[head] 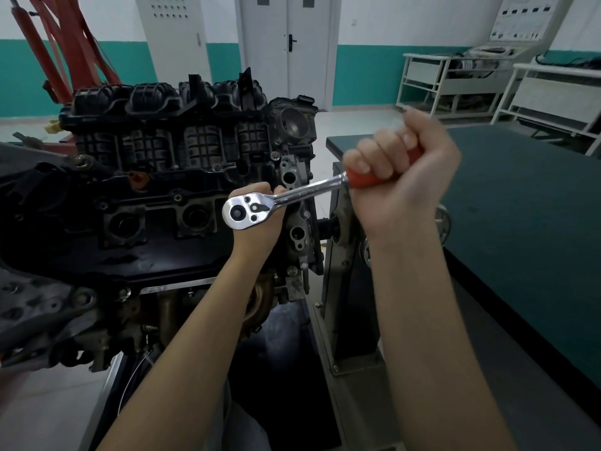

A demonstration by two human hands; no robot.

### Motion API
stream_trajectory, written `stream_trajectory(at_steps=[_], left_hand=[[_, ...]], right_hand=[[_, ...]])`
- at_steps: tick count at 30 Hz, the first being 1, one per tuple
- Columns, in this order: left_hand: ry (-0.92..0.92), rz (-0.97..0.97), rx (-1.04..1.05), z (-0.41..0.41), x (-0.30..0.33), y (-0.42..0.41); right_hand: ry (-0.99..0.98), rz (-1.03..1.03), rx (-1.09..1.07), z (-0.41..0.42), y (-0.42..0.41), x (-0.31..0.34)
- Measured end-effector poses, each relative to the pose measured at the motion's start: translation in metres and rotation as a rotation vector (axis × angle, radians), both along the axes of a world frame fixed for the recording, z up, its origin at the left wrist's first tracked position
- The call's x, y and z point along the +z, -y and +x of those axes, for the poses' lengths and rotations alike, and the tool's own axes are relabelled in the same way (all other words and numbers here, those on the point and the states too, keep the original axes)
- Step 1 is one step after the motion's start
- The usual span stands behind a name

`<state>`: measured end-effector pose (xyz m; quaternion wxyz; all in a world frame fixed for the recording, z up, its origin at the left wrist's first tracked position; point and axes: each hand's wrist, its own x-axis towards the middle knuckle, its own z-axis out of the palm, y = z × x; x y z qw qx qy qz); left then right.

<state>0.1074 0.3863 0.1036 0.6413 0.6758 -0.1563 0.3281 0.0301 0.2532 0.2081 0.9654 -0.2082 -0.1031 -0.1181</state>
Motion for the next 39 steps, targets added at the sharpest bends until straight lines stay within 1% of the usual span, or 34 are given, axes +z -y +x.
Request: stream_trajectory(at_steps=[4, 7, 11, 17, 19, 22, 27, 30, 33, 37, 39], left_hand=[[-0.011, -0.07, -0.018, -0.006, 0.002, 0.002], [-0.015, -0.084, -0.024, -0.011, 0.006, 0.004], [-0.04, -0.081, -0.035, -0.01, 0.007, 0.003], [-0.095, 0.008, 0.032, 0.0, -0.001, -0.001], [-0.096, -0.024, 0.024, -0.001, -0.001, -0.001], [-0.069, -0.016, -0.001, 0.0, -0.001, -0.002], [-0.052, -0.074, -0.024, -0.005, 0.003, 0.002], [-0.048, -0.075, -0.038, -0.008, 0.006, 0.002], [-0.055, -0.05, -0.006, -0.004, 0.005, 0.002], [-0.055, 0.002, 0.038, 0.001, 0.0, 0.001], [-0.063, -0.035, 0.021, -0.001, 0.0, 0.002]], right_hand=[[-0.005, 0.234, -0.123, -0.034, -0.014, -0.044], [0.01, 0.281, -0.162, -0.048, -0.024, -0.062], [0.042, 0.205, -0.121, -0.034, -0.013, -0.048], [0.006, -0.079, 0.074, 0.013, 0.003, 0.013], [-0.006, -0.103, 0.109, 0.019, 0.001, 0.021], [-0.008, -0.028, 0.044, 0.009, -0.002, 0.008], [0.007, 0.243, -0.129, -0.037, -0.017, -0.046], [0.01, 0.282, -0.14, -0.044, -0.02, -0.056], [0.017, 0.204, -0.091, -0.027, -0.008, -0.038], [-0.031, -0.011, 0.04, 0.006, 0.006, 0.005], [-0.04, -0.084, 0.097, 0.016, 0.005, 0.019]])
